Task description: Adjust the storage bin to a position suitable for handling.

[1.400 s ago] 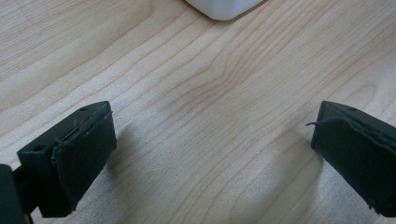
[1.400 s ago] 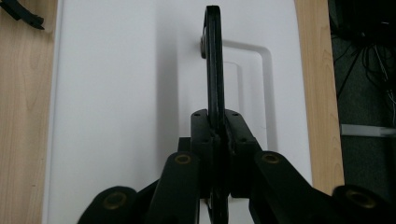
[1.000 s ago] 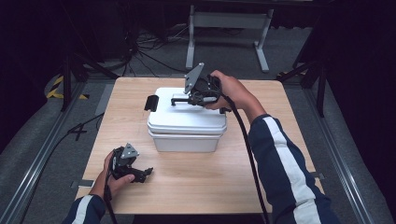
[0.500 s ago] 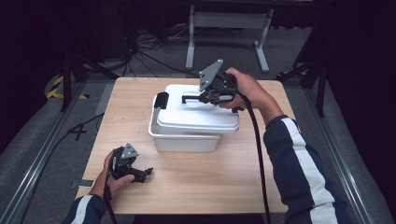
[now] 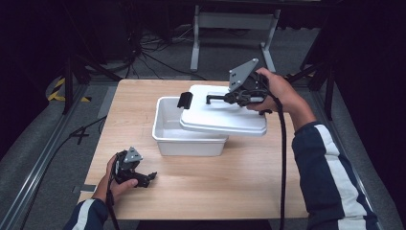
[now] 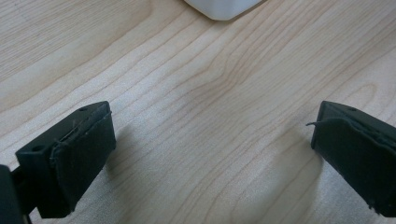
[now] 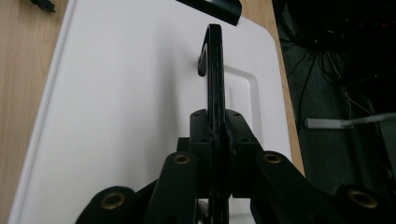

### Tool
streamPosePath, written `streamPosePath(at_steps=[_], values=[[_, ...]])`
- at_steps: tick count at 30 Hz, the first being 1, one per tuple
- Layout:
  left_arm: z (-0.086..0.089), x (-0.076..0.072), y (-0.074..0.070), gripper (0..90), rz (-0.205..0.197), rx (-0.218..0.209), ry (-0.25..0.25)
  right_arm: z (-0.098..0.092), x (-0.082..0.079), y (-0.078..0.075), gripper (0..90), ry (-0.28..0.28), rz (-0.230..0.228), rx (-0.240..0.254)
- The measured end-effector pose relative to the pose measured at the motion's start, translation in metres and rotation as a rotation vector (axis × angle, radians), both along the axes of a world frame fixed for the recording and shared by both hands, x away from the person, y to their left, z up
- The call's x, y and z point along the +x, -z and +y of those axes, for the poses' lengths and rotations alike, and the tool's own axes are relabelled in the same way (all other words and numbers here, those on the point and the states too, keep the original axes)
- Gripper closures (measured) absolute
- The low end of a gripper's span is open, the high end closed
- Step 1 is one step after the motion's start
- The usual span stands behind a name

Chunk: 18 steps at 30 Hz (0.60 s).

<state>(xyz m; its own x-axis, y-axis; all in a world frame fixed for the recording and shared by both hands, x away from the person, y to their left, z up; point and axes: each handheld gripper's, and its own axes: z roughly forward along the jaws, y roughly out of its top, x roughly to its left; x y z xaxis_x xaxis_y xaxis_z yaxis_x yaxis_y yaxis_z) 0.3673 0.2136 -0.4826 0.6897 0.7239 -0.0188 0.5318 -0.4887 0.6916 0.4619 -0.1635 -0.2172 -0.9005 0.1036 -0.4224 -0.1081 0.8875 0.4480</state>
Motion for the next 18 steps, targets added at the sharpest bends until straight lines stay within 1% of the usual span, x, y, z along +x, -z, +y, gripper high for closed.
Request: streamPosePath(at_steps=[9, 10, 13, 17, 18], values=[[0.000, 0.001, 0.000, 0.1, -0.003, 0.005, 0.006, -0.042, -0.008, -0.003, 83.5, 0.050, -0.016, 0.012], [0.000, 0.001, 0.000, 0.2, -0.004, 0.006, 0.007, -0.048, -0.009, -0.004, 83.5, 0.064, -0.010, 0.015], [0.000, 0.001, 0.000, 0.2, -0.005, 0.006, 0.007, -0.061, -0.011, -0.004, 83.5, 0.080, -0.020, 0.015], [0.001, 0.000, 0.000, 0.2, -0.004, 0.008, 0.009, -0.077, -0.015, -0.003, 83.6, 0.103, -0.024, 0.006], [0.001, 0.000, 0.000, 0.2, -0.004, 0.008, 0.009, -0.077, -0.015, -0.003, 83.6, 0.103, -0.024, 0.006]])
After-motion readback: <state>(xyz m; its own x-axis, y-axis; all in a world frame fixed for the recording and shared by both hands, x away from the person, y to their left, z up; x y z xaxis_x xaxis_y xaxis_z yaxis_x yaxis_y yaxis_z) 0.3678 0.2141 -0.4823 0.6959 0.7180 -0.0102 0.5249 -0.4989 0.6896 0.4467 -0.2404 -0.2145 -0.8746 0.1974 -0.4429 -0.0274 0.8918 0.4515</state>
